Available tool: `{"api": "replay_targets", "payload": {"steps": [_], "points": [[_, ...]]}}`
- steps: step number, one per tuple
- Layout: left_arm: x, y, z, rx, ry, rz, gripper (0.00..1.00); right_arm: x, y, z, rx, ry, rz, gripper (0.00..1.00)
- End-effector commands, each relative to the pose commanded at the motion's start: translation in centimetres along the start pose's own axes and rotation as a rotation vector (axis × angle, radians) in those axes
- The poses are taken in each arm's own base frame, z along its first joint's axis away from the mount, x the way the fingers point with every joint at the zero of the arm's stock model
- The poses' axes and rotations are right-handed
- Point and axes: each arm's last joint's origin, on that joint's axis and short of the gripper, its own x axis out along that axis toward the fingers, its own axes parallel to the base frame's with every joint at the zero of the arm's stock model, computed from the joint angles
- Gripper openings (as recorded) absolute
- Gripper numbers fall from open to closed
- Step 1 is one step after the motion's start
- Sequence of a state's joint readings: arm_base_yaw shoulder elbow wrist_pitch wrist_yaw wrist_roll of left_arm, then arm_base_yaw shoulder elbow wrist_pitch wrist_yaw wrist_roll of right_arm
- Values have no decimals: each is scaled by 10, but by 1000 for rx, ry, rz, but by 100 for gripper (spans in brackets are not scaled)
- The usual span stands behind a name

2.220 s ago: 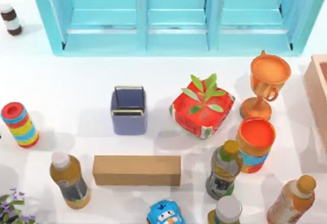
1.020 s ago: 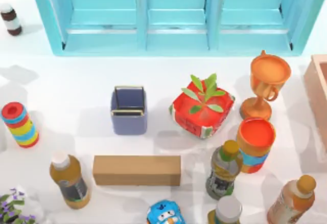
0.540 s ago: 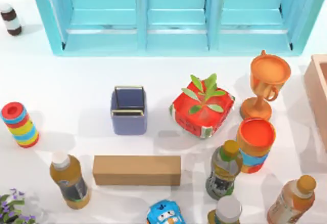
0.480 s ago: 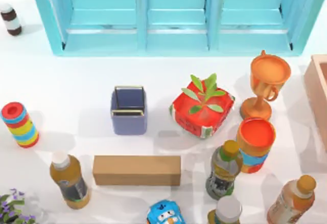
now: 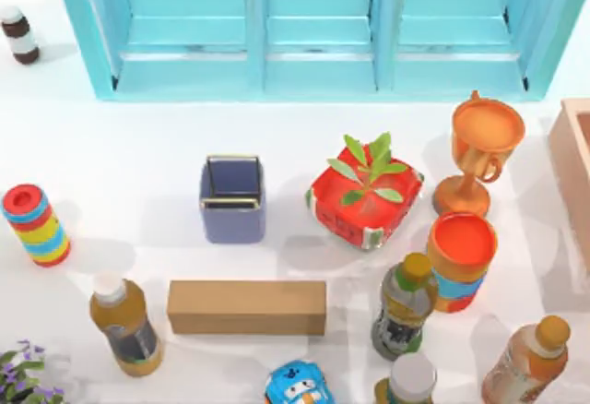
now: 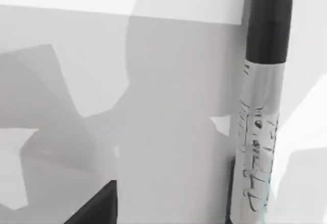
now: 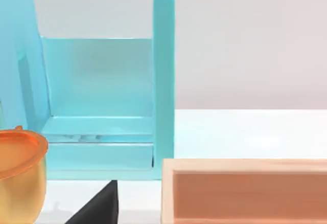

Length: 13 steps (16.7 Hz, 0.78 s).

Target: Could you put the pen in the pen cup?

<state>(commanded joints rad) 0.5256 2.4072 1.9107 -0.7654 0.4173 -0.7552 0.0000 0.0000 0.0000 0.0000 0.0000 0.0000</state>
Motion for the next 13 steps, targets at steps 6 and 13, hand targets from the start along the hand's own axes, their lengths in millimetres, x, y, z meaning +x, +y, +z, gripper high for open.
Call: {"api": "replay_targets", "payload": {"steps": [6, 13], "points": [[56, 2, -2, 0, 0, 0, 100, 0, 0, 0, 0, 0, 0, 100], [56, 2, -2, 0, 0, 0, 62, 0, 0, 0, 0, 0, 0, 100]]}}
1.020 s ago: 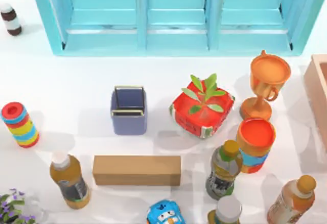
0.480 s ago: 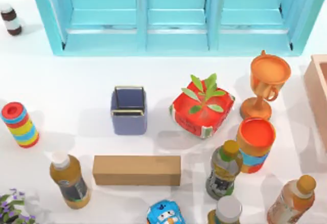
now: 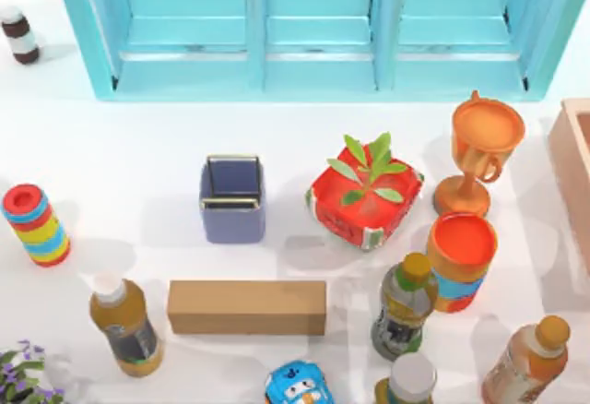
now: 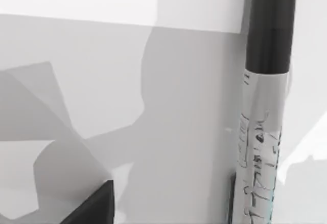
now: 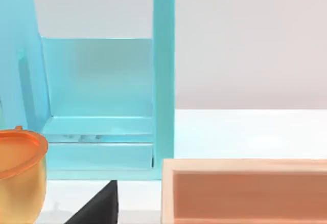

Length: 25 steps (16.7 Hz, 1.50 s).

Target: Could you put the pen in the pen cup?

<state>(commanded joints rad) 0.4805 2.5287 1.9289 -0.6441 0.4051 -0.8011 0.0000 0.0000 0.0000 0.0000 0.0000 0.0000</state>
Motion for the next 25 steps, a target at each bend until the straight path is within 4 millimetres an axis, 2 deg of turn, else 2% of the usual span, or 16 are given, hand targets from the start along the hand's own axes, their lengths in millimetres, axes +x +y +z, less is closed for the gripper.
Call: {"api": "replay_targets", "payload": {"steps": [8, 16, 17, 19, 21, 23, 25], "points": [[0, 0, 0, 0, 0, 0, 2, 0, 0, 0, 0, 0, 0, 100], [0, 0, 0, 0, 0, 0, 0, 0, 0, 0, 0, 0, 0, 100], [-30, -5, 5, 17, -36, -12, 0, 0, 0, 0, 0, 0, 0, 100], [-35, -3, 5, 13, -35, -10, 0, 0, 0, 0, 0, 0, 0, 100], [-56, 2, 4, 8, -32, -5, 0, 0, 0, 0, 0, 0, 0, 100], [-92, 8, 0, 9, -35, -6, 0, 0, 0, 0, 0, 0, 0, 100], [-137, 14, -10, 16, -45, -11, 0, 0, 0, 0, 0, 0, 0, 100]]}}
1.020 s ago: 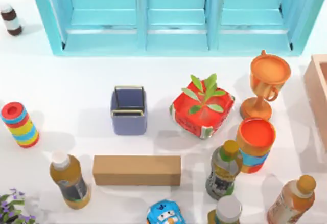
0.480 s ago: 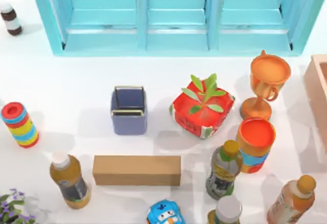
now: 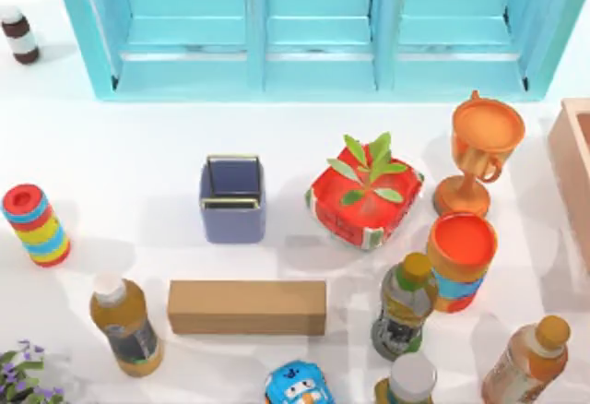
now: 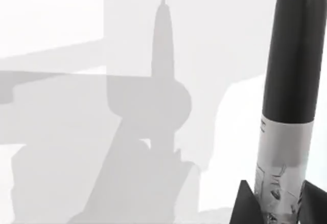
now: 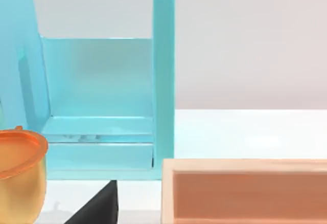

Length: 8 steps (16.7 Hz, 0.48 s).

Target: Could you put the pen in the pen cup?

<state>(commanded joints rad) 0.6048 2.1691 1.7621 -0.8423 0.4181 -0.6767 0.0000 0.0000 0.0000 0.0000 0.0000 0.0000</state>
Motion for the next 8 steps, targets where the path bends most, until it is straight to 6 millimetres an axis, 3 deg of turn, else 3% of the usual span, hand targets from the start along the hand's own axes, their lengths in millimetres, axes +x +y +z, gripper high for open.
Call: {"api": "replay_targets", "payload": {"steps": [2, 4, 6, 8], "points": [[-43, 9, -13, 8, -8, -4, 0, 0, 0, 0, 0, 0, 0, 100], [-73, 20, -26, 7, -4, -3, 0, 0, 0, 0, 0, 0, 0, 100], [-89, 28, -34, 2, 5, -1, 0, 0, 0, 0, 0, 0, 0, 100], [-92, 31, -36, 0, 9, -1, 0, 0, 0, 0, 0, 0, 0, 100]]}}
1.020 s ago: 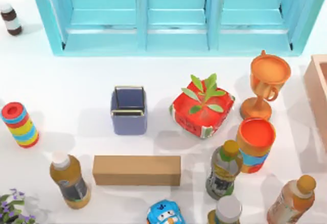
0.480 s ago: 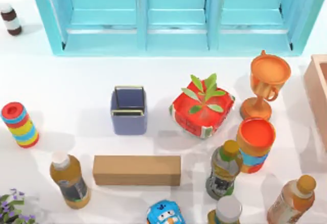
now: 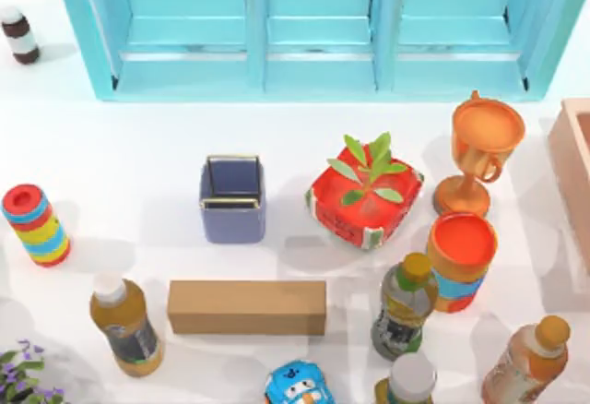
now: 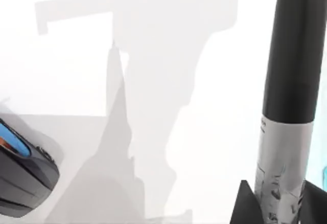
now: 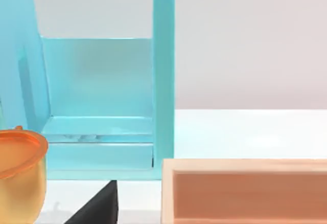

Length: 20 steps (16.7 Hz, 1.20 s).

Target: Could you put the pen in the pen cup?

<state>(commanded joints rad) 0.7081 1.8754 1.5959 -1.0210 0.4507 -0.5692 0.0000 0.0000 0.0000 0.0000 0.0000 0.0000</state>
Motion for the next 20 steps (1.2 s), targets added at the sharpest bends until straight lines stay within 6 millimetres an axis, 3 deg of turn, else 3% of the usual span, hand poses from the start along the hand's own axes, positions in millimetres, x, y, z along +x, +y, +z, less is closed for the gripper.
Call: {"api": "replay_targets", "payload": {"steps": [6, 11, 15, 20], "points": [[8, -6, -3, 30, -8, 25, 0, 0, 0, 0, 0, 0, 0, 100], [61, -46, -40, 251, -107, 196, 0, 0, 0, 0, 0, 0, 0, 100], [116, -95, -109, 538, -310, 347, 0, 0, 0, 0, 0, 0, 0, 100], [162, -141, -246, 851, -713, 387, 0, 0, 0, 0, 0, 0, 0, 100]]}}
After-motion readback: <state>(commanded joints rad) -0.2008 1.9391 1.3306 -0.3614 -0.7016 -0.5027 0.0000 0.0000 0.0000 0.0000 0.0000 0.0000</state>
